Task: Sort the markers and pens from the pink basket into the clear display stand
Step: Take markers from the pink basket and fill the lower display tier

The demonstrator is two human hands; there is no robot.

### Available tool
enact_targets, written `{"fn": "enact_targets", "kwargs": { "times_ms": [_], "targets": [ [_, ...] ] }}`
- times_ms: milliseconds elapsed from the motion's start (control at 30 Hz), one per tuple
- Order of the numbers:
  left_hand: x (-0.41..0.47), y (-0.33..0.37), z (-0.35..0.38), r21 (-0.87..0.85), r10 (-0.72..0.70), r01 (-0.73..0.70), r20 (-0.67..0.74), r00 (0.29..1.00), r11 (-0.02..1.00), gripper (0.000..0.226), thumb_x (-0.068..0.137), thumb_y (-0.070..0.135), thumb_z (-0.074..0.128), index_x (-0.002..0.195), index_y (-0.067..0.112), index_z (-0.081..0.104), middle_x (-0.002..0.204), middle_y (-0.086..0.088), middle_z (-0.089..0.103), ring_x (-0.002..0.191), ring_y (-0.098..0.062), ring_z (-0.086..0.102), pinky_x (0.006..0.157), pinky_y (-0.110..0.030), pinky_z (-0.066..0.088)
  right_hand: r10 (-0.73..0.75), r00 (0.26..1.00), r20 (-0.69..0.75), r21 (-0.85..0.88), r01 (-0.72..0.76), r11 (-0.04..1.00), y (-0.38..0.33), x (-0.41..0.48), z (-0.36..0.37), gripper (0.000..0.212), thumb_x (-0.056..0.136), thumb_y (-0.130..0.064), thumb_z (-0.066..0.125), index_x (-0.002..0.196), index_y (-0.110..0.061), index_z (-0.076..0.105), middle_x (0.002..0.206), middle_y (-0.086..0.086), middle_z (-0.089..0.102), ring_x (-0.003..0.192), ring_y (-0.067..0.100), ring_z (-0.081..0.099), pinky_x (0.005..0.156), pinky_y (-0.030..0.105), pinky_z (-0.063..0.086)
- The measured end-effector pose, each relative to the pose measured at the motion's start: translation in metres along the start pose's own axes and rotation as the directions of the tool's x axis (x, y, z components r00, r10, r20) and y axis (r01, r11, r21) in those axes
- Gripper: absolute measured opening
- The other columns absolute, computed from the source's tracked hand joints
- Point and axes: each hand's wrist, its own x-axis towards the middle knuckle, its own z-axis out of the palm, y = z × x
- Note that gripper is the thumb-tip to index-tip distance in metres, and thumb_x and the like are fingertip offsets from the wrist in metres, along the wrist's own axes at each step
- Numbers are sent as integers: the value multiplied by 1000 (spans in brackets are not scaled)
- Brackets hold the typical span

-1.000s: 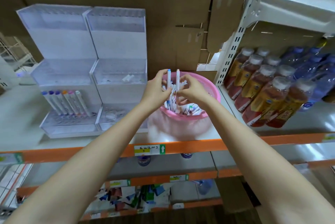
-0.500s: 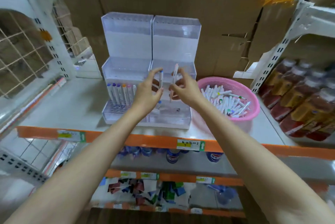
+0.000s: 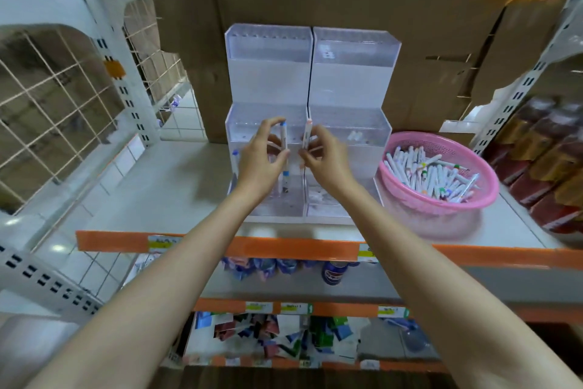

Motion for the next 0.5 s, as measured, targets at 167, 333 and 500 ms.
{"fn": "enact_targets", "kwargs": {
  "times_ms": [167, 333, 500],
  "targets": [
    [6, -8, 4, -7, 27, -27, 0, 1000, 1000, 52, 82, 5, 67, 126, 26, 49, 86, 2, 59, 77, -11, 63, 75, -30, 54, -14, 997, -73, -27, 12, 1000, 6, 1, 14, 16, 86, -3, 65, 96, -7, 54, 75, 1, 63, 68, 18, 65, 69, 42, 55],
    [8, -15, 7, 7, 63, -63, -21, 998, 998, 50, 82, 2, 66, 125, 22, 50, 83, -1, 62, 78, -12, 62, 76, -30, 54, -50, 997, -55, -93, 45, 995, 12, -4, 15, 28, 84, 0, 67, 108, -3, 52, 85, 10, 71, 74, 23, 69, 68, 36, 55],
    [6, -16, 7, 38, 83, -84, 5, 996, 996, 50, 83, 4, 67, 125, 23, 49, 84, -1, 64, 78, -12, 63, 76, -31, 55, -41, 996, -80, -109, 32, 994, 18, -3, 14, 13, 88, -3, 64, 95, -4, 54, 83, 8, 71, 73, 21, 68, 67, 35, 54]
  ]
}}
